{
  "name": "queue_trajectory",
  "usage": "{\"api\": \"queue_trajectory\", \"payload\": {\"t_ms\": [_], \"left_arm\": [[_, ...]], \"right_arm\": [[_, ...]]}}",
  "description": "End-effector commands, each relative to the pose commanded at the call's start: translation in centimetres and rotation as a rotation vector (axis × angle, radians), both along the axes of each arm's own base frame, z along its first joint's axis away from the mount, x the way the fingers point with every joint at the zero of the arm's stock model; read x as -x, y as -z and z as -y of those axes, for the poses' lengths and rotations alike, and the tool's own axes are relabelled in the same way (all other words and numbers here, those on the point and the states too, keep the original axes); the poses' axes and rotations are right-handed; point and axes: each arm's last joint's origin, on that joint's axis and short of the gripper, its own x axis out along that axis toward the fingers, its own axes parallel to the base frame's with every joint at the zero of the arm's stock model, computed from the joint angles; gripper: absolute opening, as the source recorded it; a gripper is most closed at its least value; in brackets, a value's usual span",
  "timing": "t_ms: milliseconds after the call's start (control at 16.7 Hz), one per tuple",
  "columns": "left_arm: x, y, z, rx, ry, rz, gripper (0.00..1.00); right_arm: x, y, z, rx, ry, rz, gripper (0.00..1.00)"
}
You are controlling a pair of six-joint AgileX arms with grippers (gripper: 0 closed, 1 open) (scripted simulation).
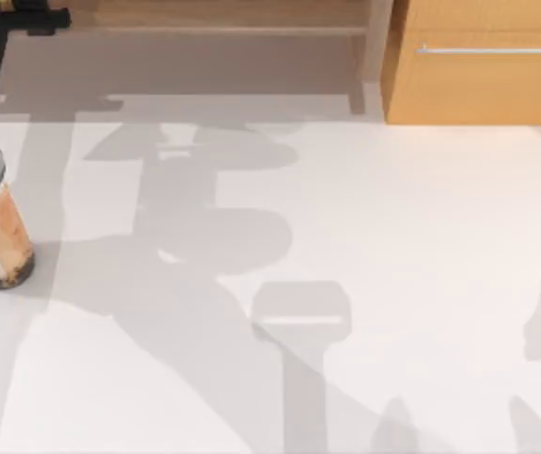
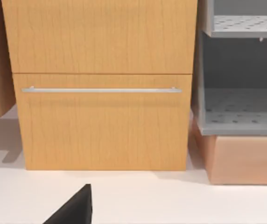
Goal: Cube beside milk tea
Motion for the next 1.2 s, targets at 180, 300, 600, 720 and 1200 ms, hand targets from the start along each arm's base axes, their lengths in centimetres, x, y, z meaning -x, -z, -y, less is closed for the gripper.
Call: {"api": "queue_trajectory", "payload": {"t_ms": [180, 300, 600, 720, 1200], "left_arm": [[0.0, -1.0, 0.3, -0.001, -0.011, 0.029, 0.00], [0.0, -0.5, 0.3, -0.002, 0.003, 0.000, 0.00], [0.1, 0.8, -0.2, -0.001, 0.033, -0.069, 0.00], [0.1, 0.6, -0.1, -0.003, 0.034, -0.062, 0.00], [-0.1, -6.4, -2.3, -0.139, 0.010, -0.089, 0.00]], "right_arm": [[0.0, 0.0, 0.0, 0.000, 0.000, 0.000, 1.00], [0.0, 0.0, 0.0, 0.000, 0.000, 0.000, 1.00], [0.0, 0.0, 0.0, 0.000, 0.000, 0.000, 1.00], [0.0, 0.0, 0.0, 0.000, 0.000, 0.000, 1.00], [0.0, 0.0, 0.0, 0.000, 0.000, 0.000, 1.00]]}}
